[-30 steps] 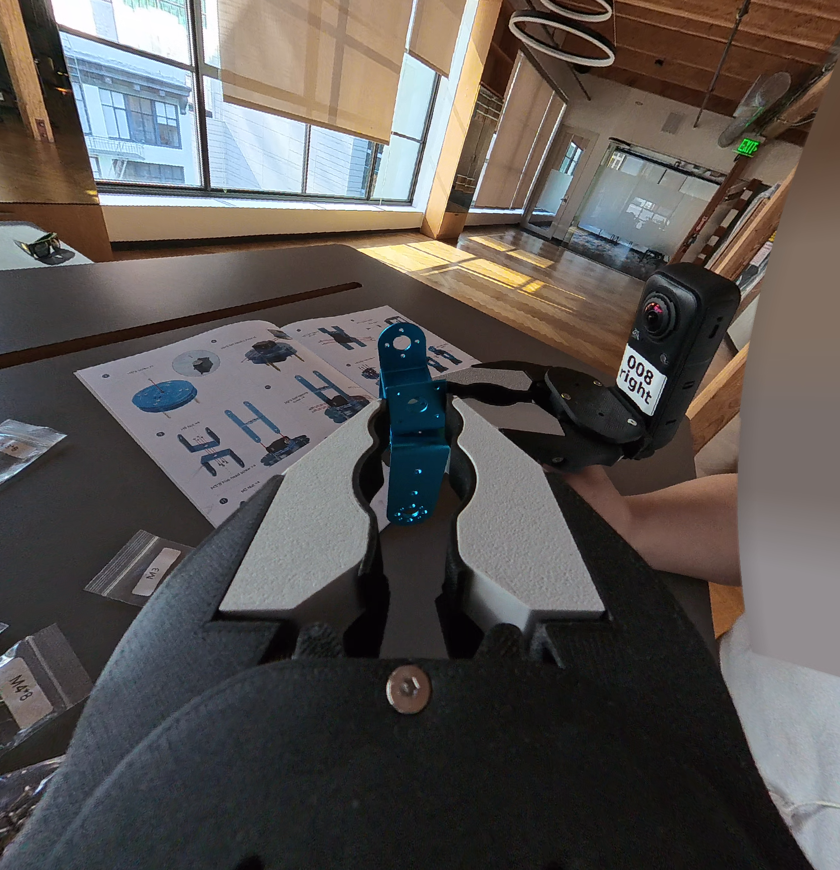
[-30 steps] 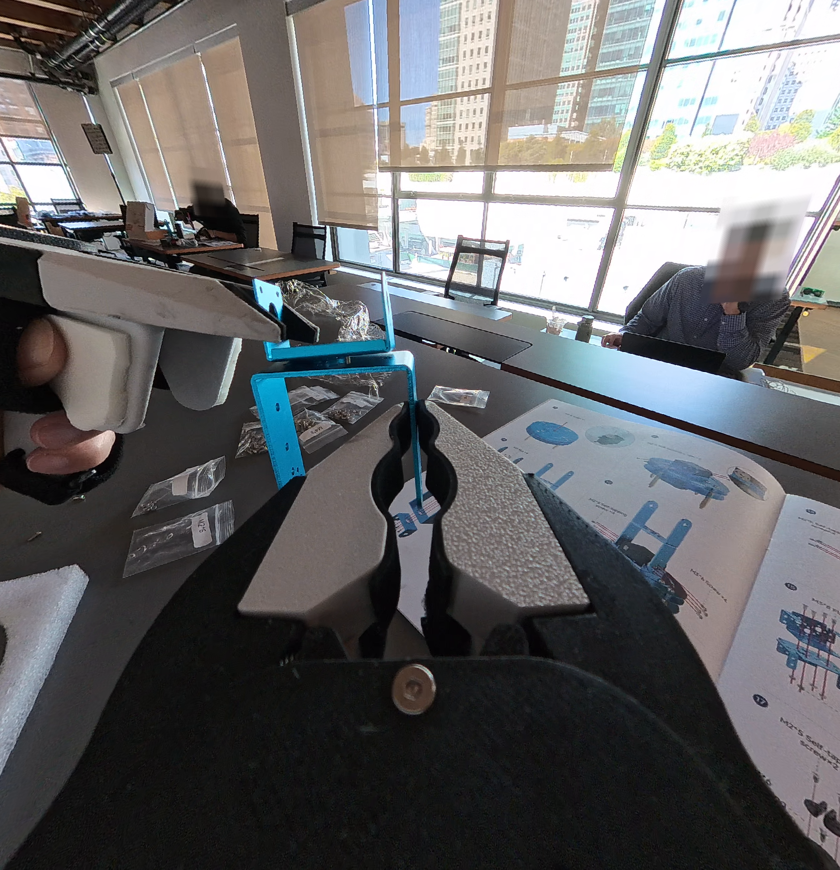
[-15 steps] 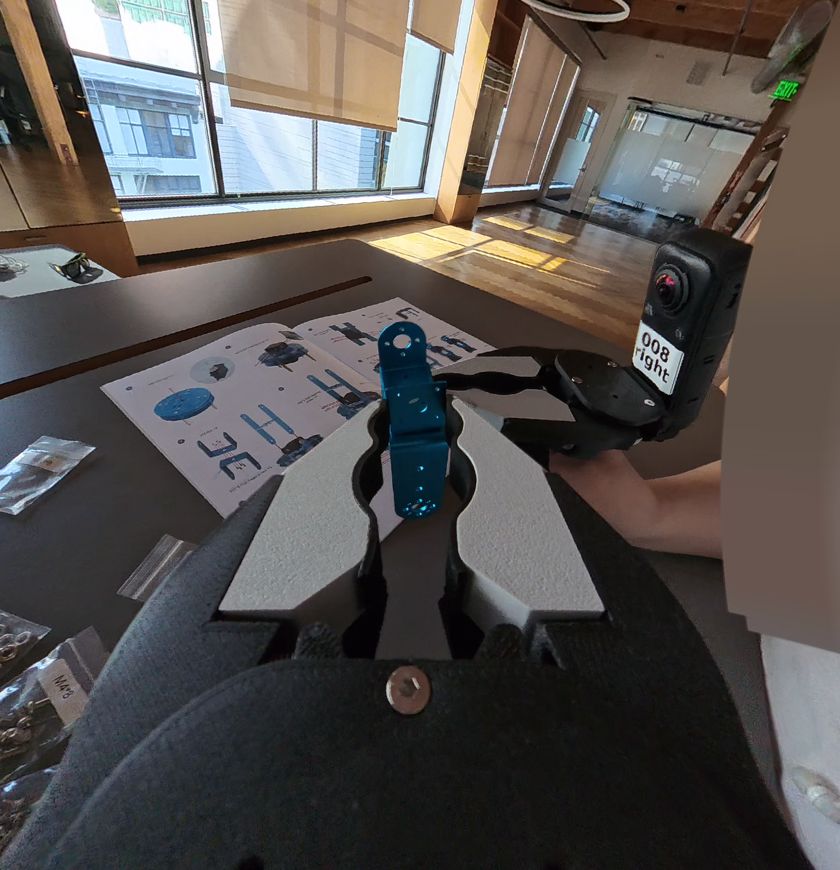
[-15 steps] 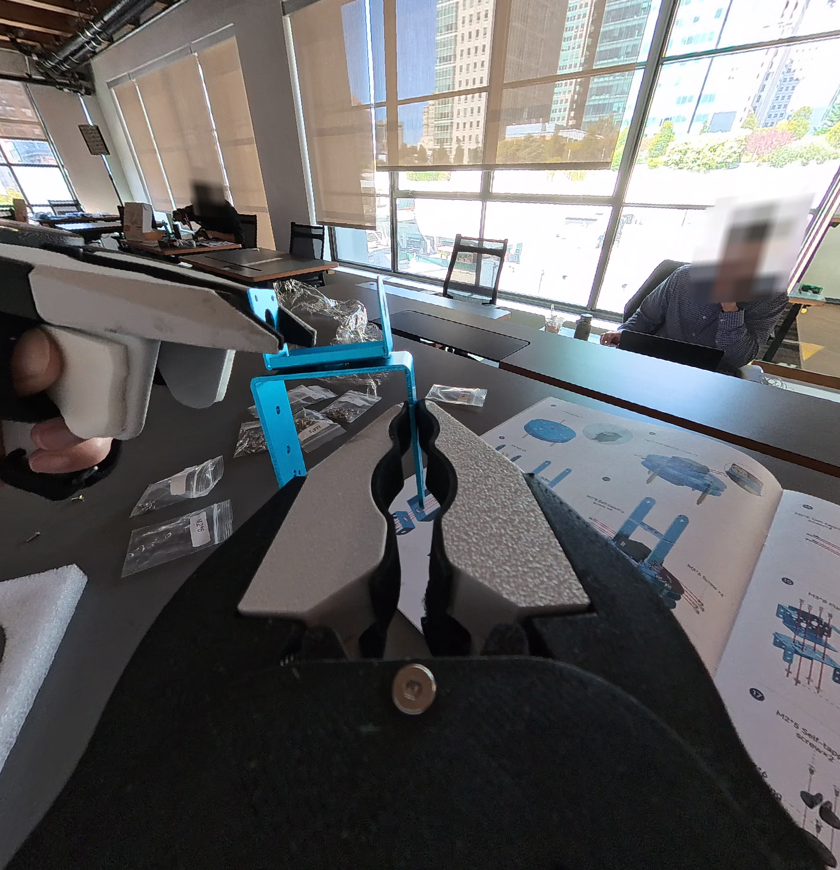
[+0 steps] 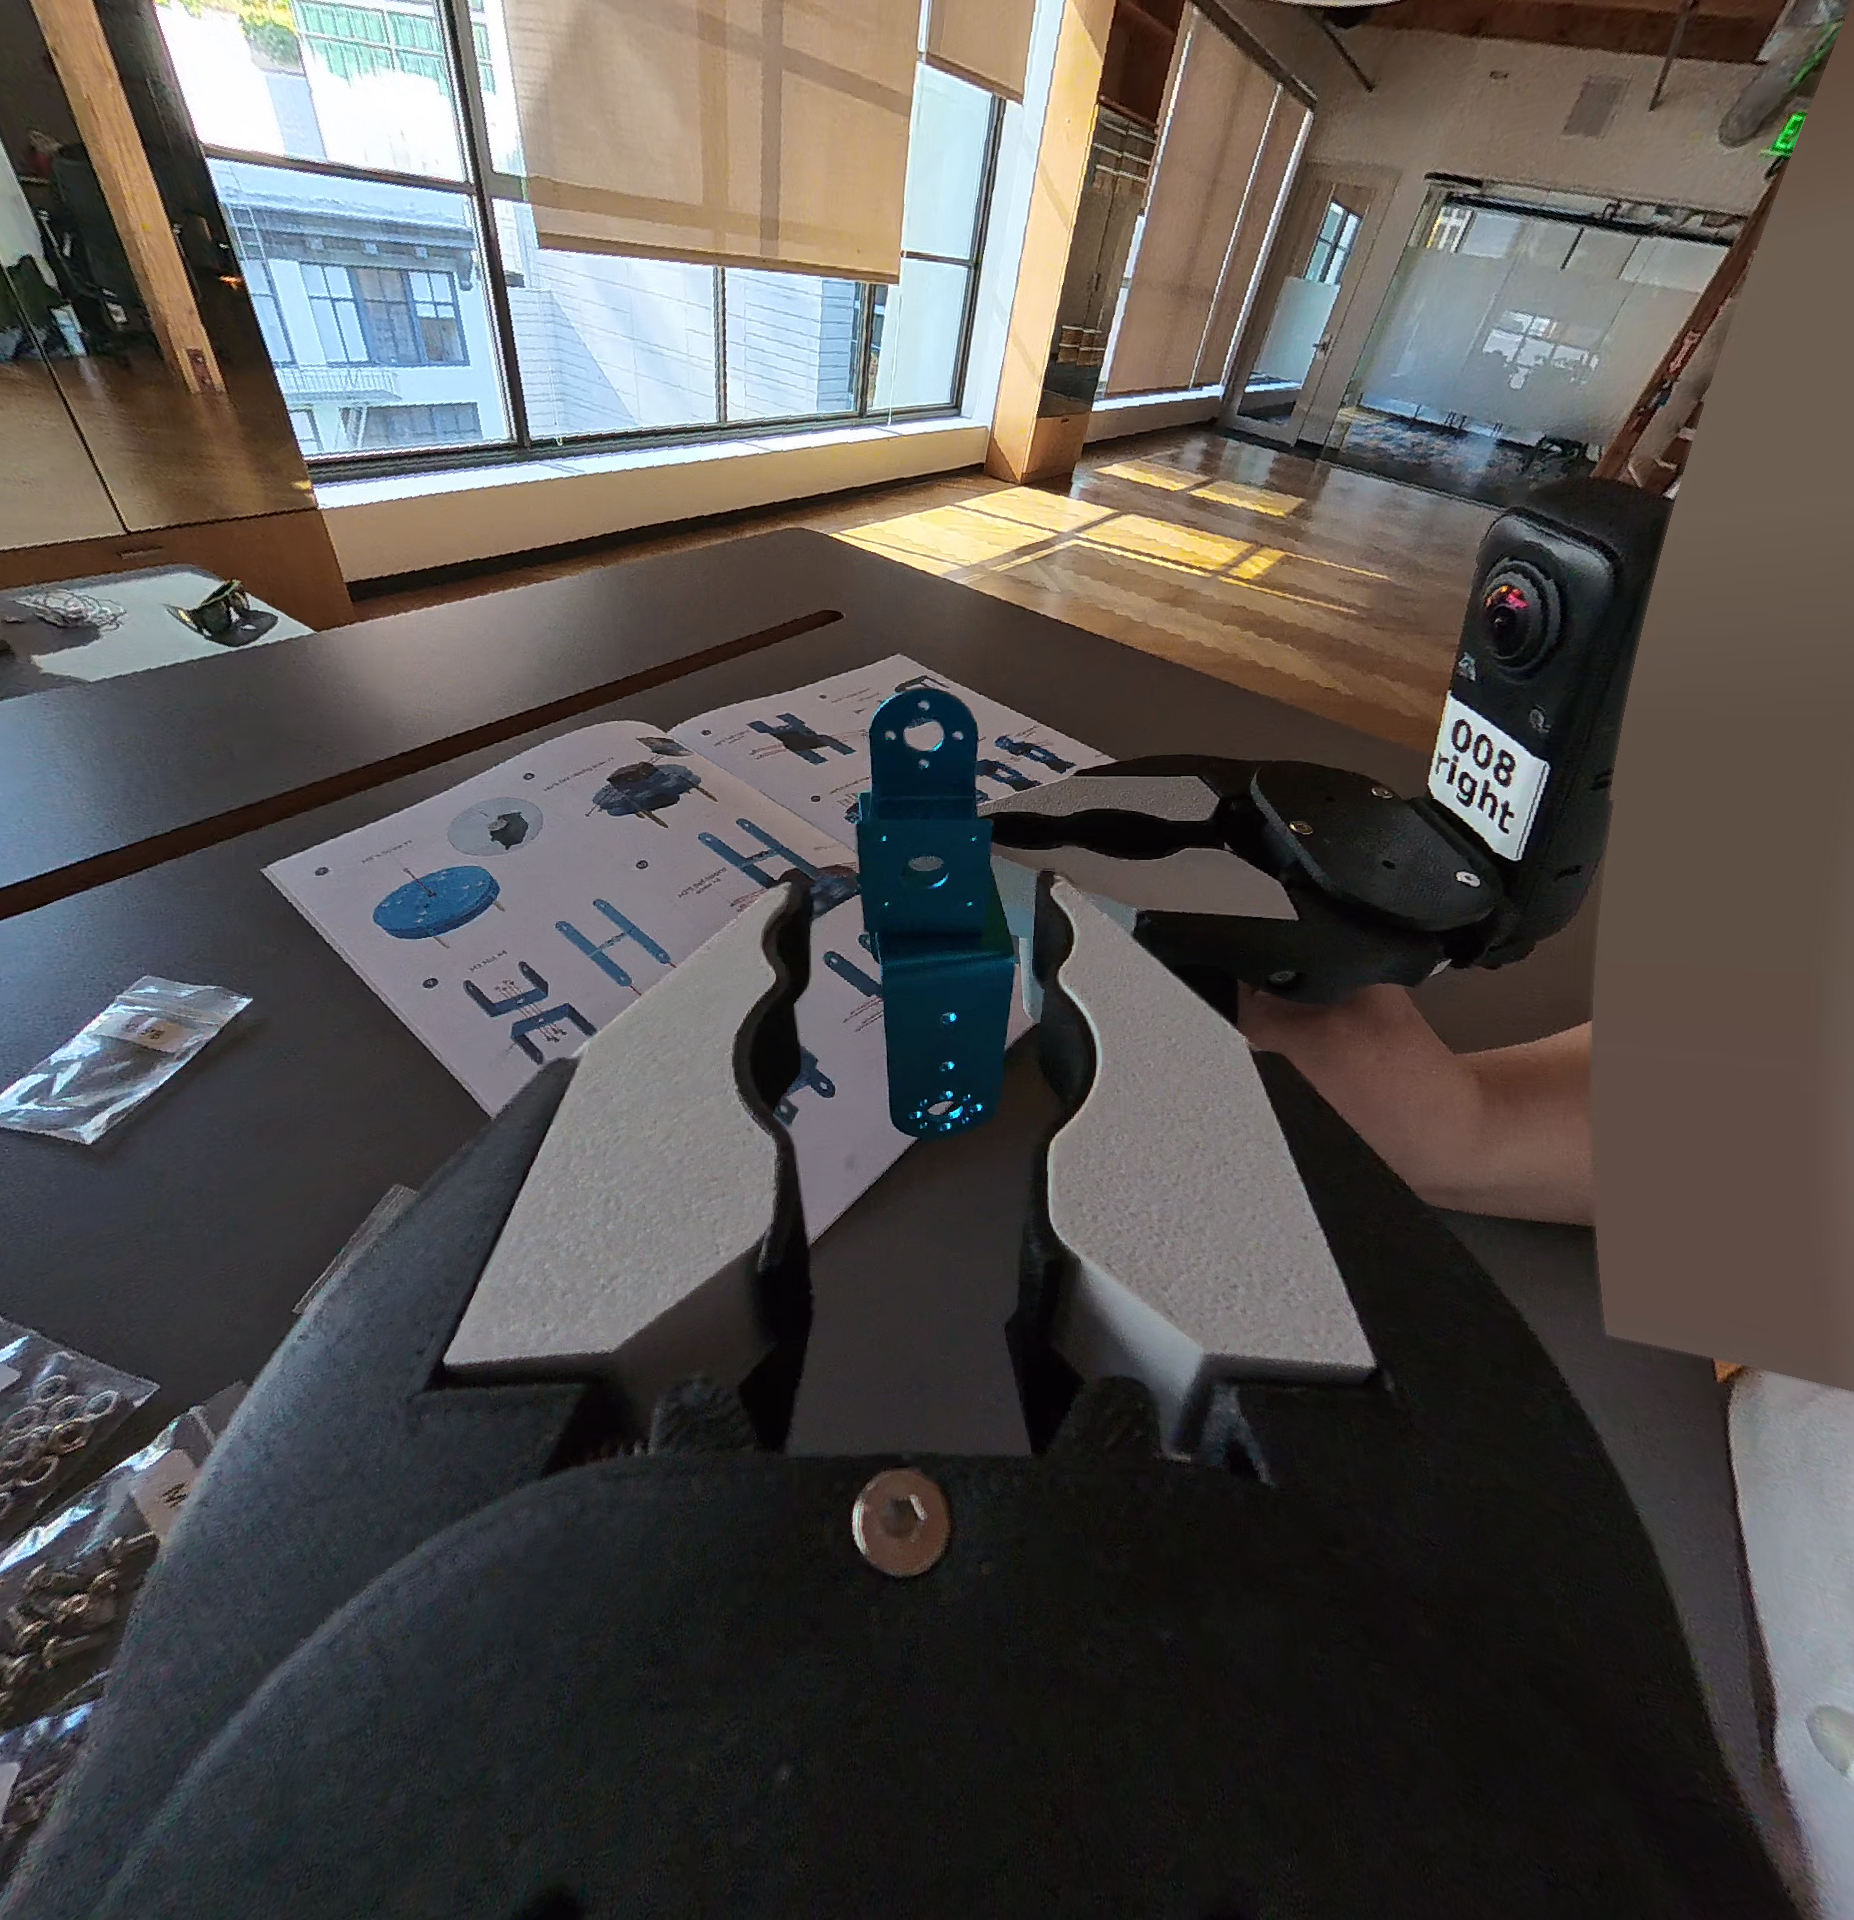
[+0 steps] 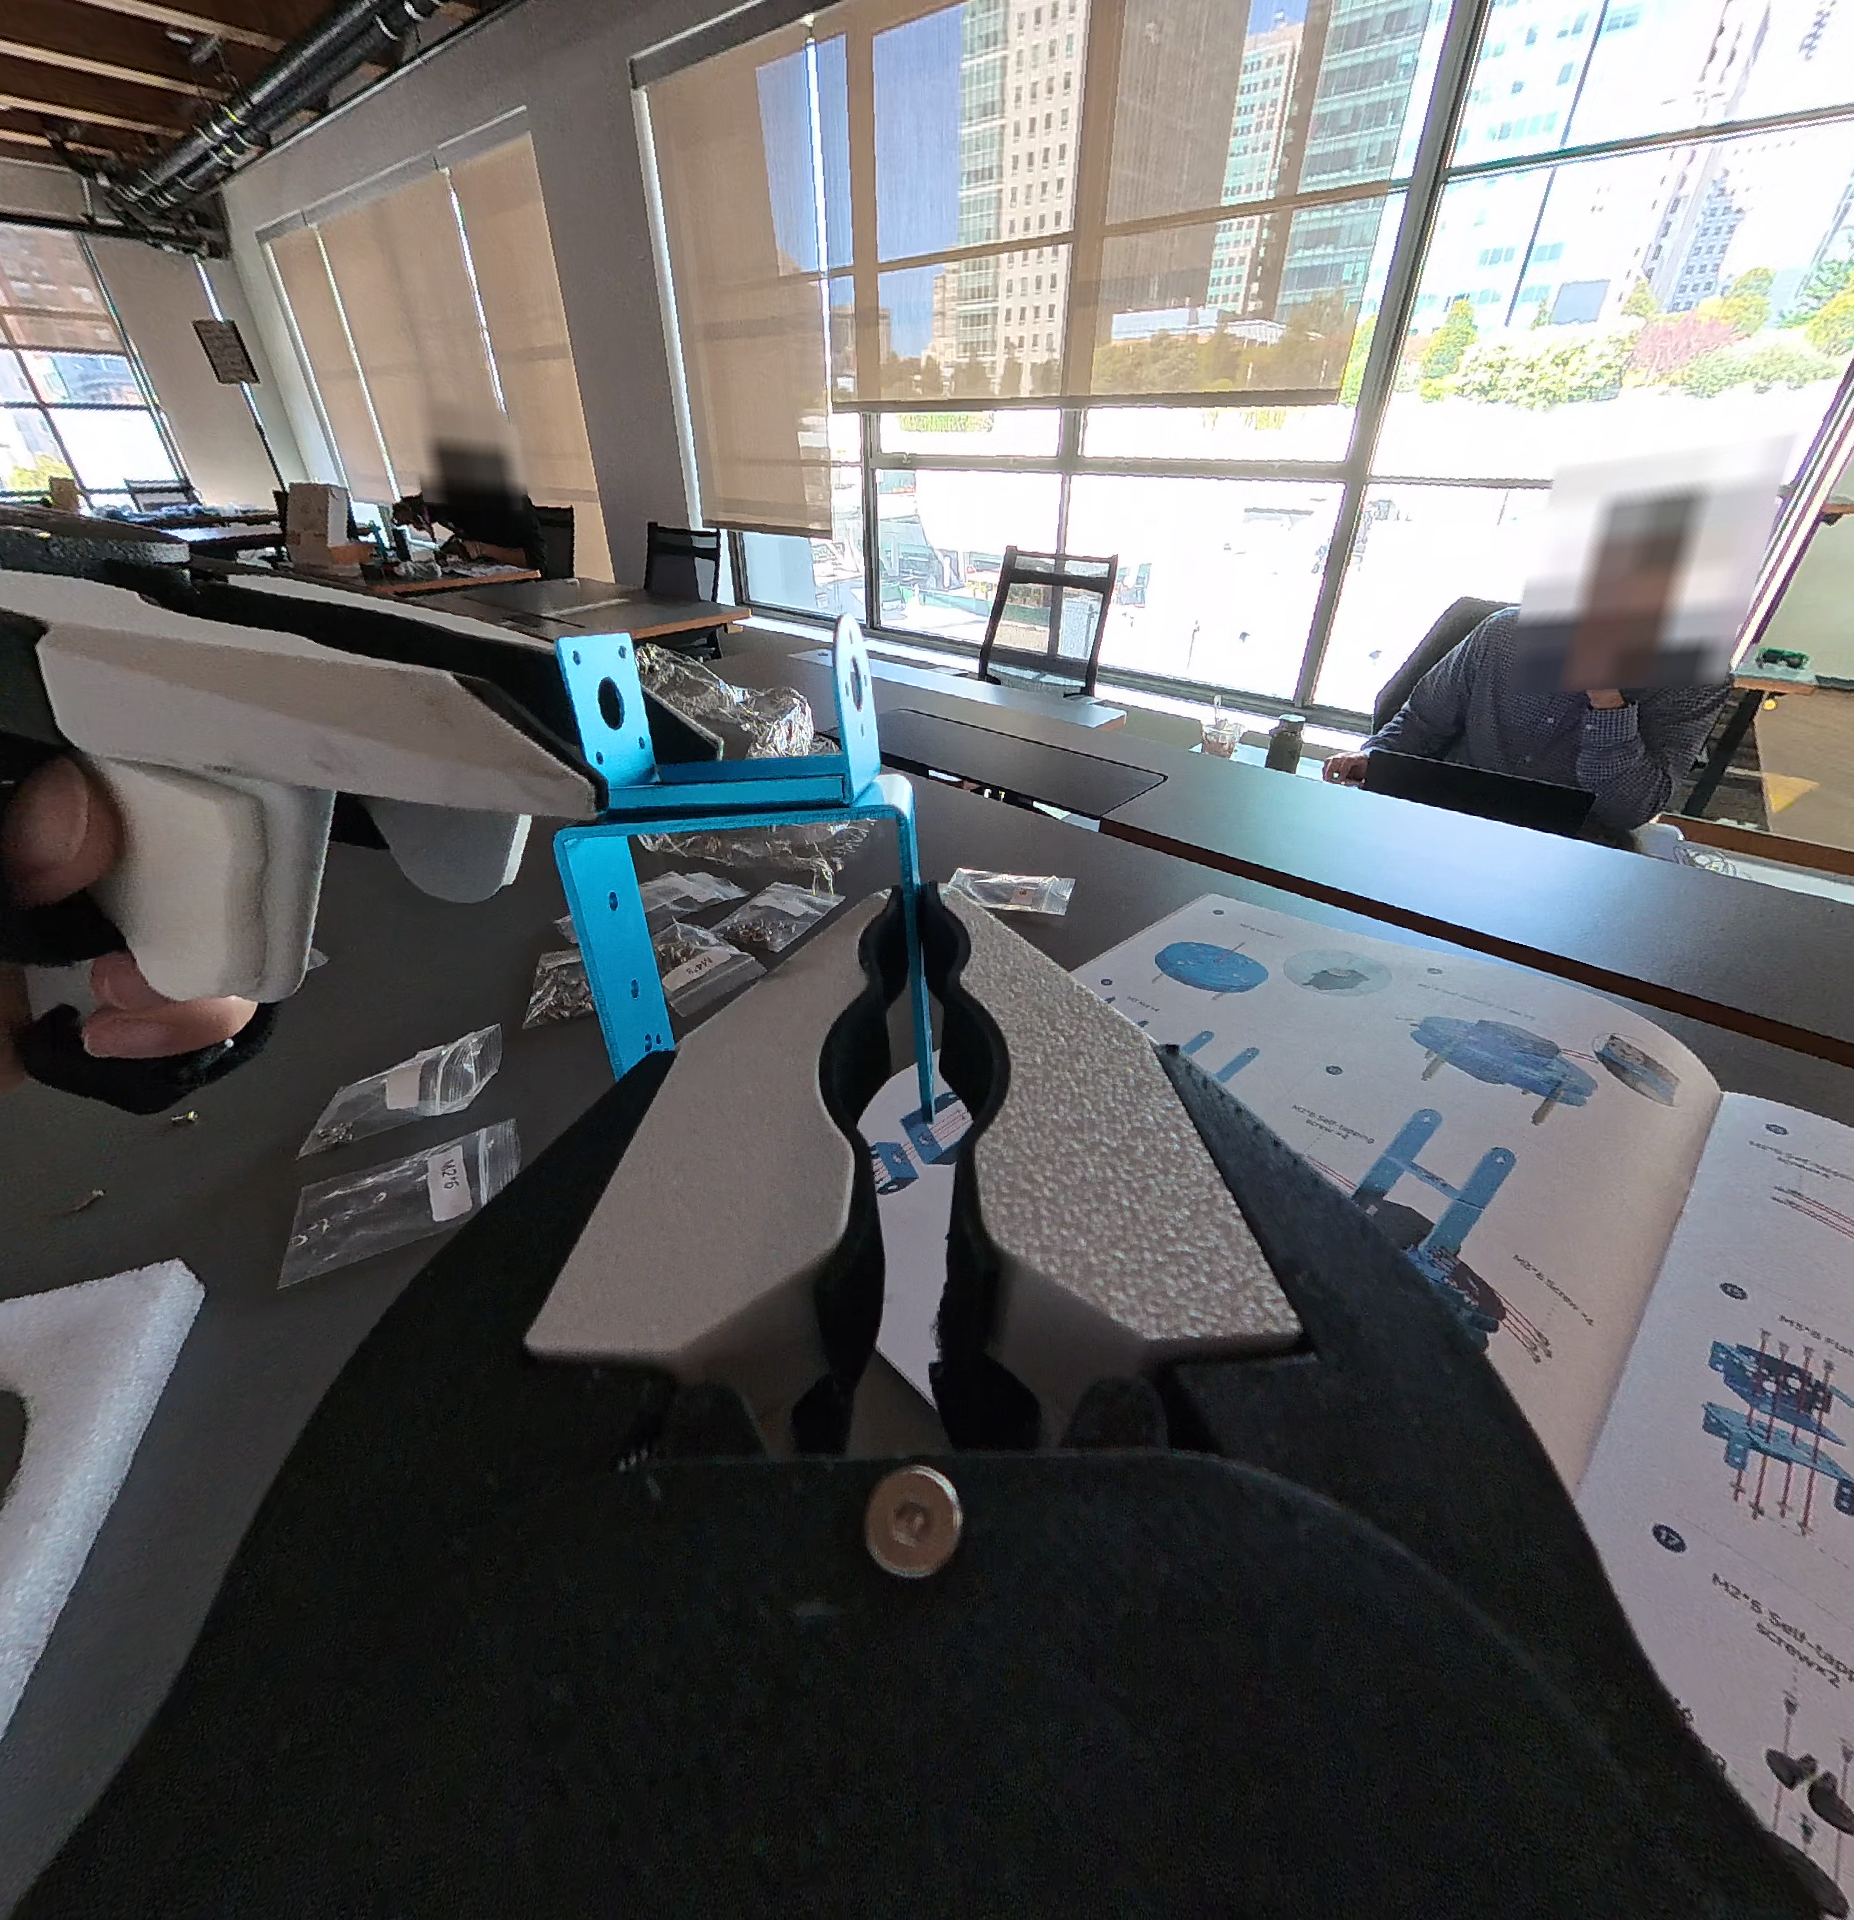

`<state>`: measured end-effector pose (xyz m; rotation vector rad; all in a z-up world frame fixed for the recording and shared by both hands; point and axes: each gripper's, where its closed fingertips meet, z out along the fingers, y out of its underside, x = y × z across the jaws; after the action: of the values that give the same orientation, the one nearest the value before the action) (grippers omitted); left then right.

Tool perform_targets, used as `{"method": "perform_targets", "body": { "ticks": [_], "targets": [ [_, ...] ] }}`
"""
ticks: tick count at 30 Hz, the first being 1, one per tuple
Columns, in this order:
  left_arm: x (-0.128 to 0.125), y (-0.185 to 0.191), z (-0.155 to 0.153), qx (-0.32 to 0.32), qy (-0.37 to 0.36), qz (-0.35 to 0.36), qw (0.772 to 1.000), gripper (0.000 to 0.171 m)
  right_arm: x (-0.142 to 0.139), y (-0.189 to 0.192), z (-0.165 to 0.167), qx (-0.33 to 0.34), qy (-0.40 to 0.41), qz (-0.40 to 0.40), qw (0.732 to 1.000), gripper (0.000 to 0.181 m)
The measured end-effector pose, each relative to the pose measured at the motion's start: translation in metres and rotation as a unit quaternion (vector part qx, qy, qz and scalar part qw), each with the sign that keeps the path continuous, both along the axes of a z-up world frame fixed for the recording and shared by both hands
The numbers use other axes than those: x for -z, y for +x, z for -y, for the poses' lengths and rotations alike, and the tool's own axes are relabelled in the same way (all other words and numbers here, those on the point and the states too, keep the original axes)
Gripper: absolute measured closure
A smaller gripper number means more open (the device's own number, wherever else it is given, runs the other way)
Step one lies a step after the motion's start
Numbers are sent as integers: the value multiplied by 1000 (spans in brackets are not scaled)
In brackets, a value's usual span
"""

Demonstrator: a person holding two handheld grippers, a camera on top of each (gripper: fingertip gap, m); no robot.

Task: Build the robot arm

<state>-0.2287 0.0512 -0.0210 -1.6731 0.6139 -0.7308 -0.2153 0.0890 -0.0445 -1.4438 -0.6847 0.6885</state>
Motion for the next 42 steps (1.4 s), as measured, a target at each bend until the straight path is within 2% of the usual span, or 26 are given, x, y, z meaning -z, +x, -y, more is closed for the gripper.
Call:
{"method": "perform_targets", "body": {
  "ticks": [3,8,16,20,24,30,32,35,39,42],
  "targets": [
    [-1,1,1,1,10,-8,1000,128,-5,1,2,-2,13,-7,1000,181],
    [-6,3,4,-6,45,-31,998,139,-6,2,3,0,19,-6,1000,181],
    [-6,4,7,-8,50,-44,998,143,-4,2,1,1,17,-5,1000,181],
    [-2,2,3,-8,31,-40,999,127,-7,2,3,0,26,-3,1000,181],
    [-3,5,7,21,-5,-21,1000,106,-10,0,6,-1,38,-3,999,181],
    [-31,-10,12,37,-66,-8,997,103,-11,-6,11,0,60,10,998,181],
    [-31,-5,12,45,-110,-40,992,110,-12,-8,13,-1,61,8,998,181],
    [-19,0,10,44,-169,-144,974,108,-13,-9,14,2,67,12,998,181],
    [1,-1,3,28,-200,-285,937,105,-16,-7,14,8,74,9,997,181],
    [14,3,2,41,-217,-332,917,117,-19,-6,14,14,79,9,997,181]
  ]
}}
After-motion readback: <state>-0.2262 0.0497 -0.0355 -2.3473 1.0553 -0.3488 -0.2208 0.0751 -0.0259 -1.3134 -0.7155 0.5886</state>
